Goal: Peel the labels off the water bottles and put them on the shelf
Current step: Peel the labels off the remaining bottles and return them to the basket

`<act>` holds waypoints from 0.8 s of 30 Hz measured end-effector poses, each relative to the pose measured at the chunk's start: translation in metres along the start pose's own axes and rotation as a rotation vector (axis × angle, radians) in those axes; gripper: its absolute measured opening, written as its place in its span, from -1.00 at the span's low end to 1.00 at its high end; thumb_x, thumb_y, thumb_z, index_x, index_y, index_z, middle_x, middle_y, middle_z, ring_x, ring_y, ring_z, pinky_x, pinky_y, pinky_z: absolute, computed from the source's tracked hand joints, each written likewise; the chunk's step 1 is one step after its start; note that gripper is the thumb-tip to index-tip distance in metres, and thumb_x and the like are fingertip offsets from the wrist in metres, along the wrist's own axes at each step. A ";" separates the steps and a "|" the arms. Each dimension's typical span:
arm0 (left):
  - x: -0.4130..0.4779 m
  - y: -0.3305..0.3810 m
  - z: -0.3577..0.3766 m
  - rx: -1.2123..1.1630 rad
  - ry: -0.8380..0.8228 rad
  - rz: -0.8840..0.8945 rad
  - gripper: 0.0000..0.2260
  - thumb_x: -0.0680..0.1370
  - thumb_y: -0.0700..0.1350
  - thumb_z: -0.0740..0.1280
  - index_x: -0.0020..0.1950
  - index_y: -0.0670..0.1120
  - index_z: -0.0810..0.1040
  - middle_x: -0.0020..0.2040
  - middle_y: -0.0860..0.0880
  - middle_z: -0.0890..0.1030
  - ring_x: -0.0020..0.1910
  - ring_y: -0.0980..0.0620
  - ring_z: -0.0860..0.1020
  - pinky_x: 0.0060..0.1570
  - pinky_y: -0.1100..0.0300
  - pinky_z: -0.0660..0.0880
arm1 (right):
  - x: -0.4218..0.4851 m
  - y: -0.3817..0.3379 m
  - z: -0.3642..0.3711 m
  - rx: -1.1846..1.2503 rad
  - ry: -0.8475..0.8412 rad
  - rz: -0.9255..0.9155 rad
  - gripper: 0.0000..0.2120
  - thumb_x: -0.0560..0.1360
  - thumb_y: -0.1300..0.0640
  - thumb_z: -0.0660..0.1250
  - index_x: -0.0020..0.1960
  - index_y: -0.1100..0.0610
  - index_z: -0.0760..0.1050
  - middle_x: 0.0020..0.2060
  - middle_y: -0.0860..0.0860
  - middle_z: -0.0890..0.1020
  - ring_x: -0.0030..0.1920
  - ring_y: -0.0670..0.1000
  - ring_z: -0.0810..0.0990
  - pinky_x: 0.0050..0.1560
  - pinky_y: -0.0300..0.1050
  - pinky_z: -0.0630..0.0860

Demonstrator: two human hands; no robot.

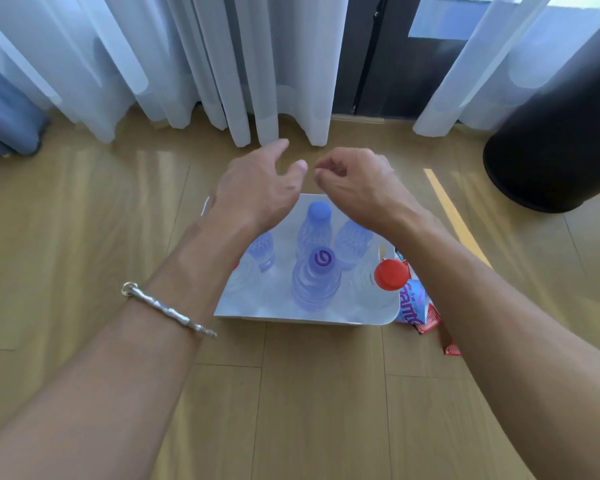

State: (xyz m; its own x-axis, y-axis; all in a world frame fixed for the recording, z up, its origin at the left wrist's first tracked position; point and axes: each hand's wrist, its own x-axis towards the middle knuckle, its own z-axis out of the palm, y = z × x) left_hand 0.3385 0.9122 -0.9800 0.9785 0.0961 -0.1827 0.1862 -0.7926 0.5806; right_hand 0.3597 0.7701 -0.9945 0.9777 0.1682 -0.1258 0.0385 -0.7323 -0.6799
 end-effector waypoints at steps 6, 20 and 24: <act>-0.022 -0.006 0.005 0.061 0.149 0.054 -0.60 0.60 0.08 0.15 0.43 0.03 0.38 0.28 0.01 0.55 0.26 -0.04 0.49 0.24 0.08 0.39 | -0.034 -0.002 0.004 0.021 0.204 -0.040 -0.79 0.55 0.14 0.22 -0.01 0.12 0.64 -0.13 -0.07 0.64 -0.07 -0.12 0.56 -0.19 -0.49 0.35; -0.081 -0.001 0.032 0.141 -0.277 0.198 -0.59 0.56 -0.13 0.19 0.42 -0.02 0.33 0.25 -0.05 0.50 0.25 -0.07 0.44 0.12 0.09 0.36 | -0.066 0.010 0.019 -0.271 -0.049 0.124 -0.76 0.56 0.06 0.14 -0.02 0.12 0.56 -0.04 0.03 0.61 -0.03 0.11 0.56 -0.02 0.00 0.49; -0.082 -0.006 0.029 0.566 -0.406 0.192 -0.45 0.57 -0.10 0.17 0.54 -0.01 0.08 0.44 -0.08 0.29 0.47 -0.12 0.17 0.38 -0.04 0.14 | -0.067 0.011 0.013 -0.313 -0.157 0.152 -0.75 0.57 0.06 0.11 -0.01 0.12 0.53 -0.02 0.03 0.58 0.00 0.13 0.53 -0.05 -0.02 0.45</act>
State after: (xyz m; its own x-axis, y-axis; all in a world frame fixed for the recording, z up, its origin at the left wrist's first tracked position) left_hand 0.2544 0.8915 -0.9914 0.8584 -0.2205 -0.4633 -0.1680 -0.9740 0.1523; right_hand 0.2918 0.7595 -1.0028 0.9347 0.1233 -0.3335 -0.0195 -0.9187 -0.3944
